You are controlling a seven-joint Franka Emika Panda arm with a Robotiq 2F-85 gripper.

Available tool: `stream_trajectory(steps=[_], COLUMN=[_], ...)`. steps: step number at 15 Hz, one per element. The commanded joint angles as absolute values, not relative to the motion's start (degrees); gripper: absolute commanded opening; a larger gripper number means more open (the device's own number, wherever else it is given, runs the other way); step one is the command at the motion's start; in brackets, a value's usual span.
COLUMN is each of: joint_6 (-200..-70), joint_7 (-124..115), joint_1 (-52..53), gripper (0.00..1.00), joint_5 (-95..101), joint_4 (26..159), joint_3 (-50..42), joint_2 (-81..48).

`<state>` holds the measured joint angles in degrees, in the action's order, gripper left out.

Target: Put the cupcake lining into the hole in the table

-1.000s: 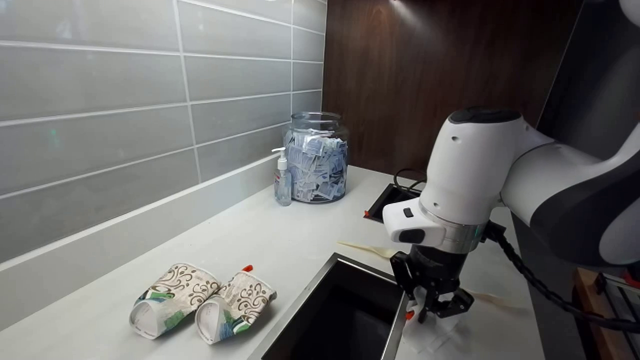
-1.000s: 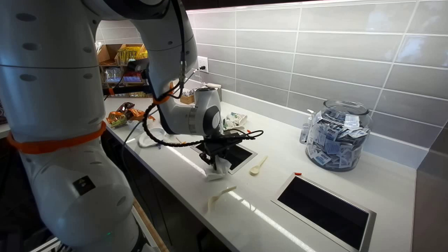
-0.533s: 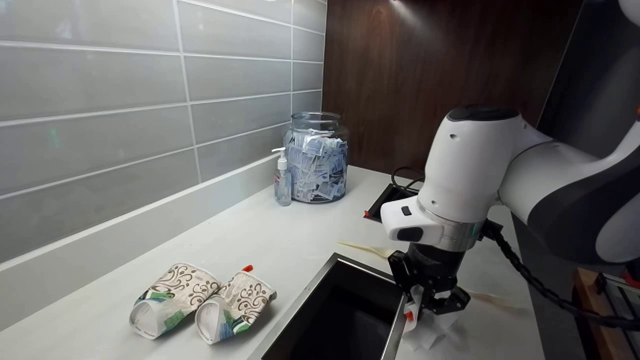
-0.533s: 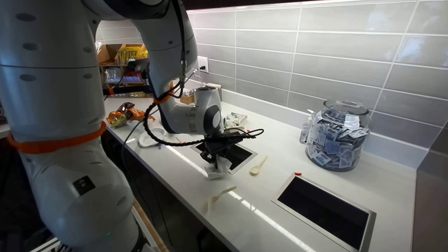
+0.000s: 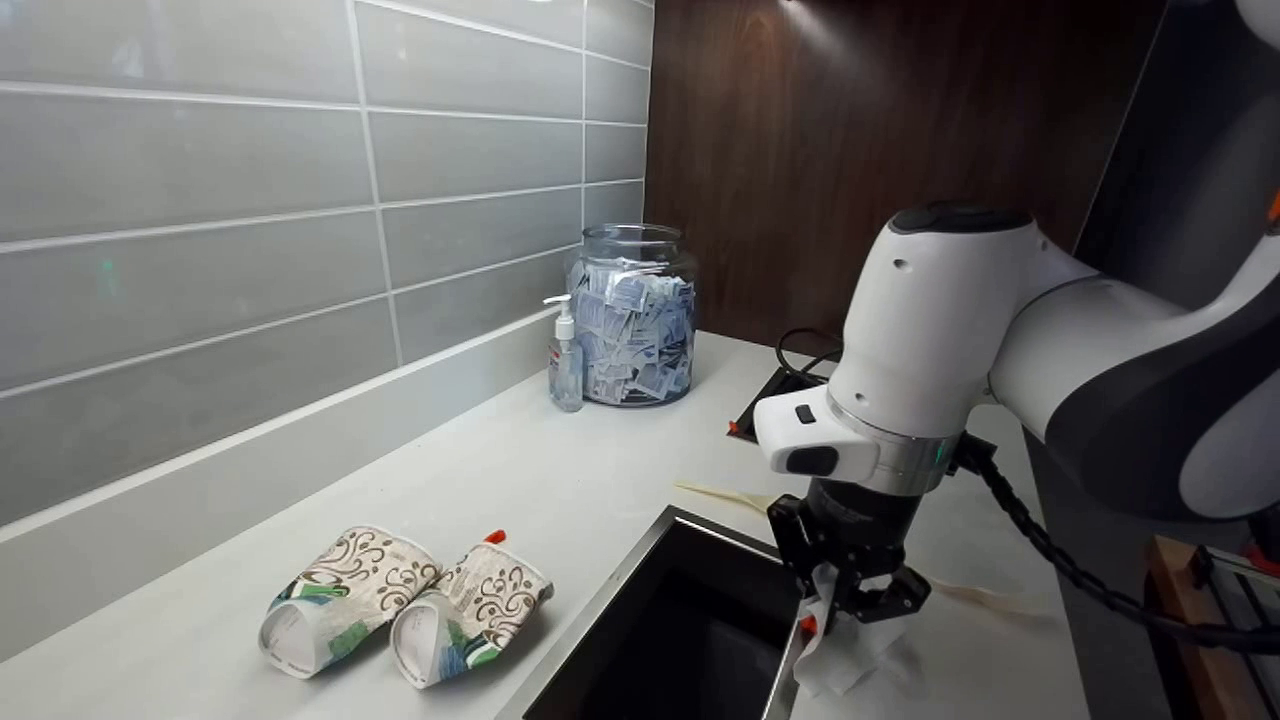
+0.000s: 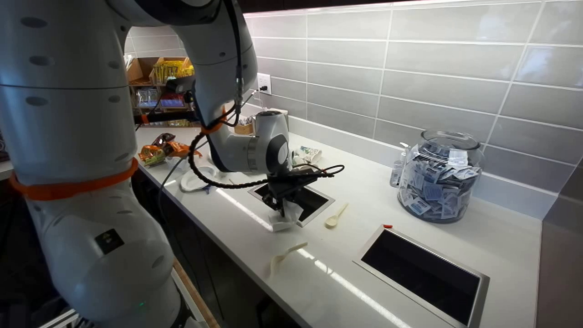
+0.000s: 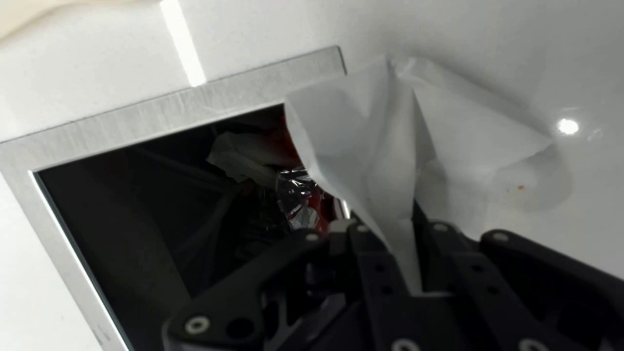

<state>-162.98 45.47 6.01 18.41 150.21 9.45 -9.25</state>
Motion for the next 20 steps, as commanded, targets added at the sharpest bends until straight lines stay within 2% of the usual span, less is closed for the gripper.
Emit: stream_trajectory(steps=[1,18,19,20], joint_6=[-163.19,-162.86,-162.85,-162.83], joint_7=[46.69,51.26,51.26,51.14], joint_1=[5.47,5.54,5.56,5.61], gripper=[0.16,0.19,0.29,0.44], joint_5=[18.20,17.76,17.89,18.08], joint_4=[149.46,139.17,138.73,138.35], joint_3=[9.84,10.54,10.54,10.48], joint_2=[-9.09,-12.32,-12.63,-12.85])
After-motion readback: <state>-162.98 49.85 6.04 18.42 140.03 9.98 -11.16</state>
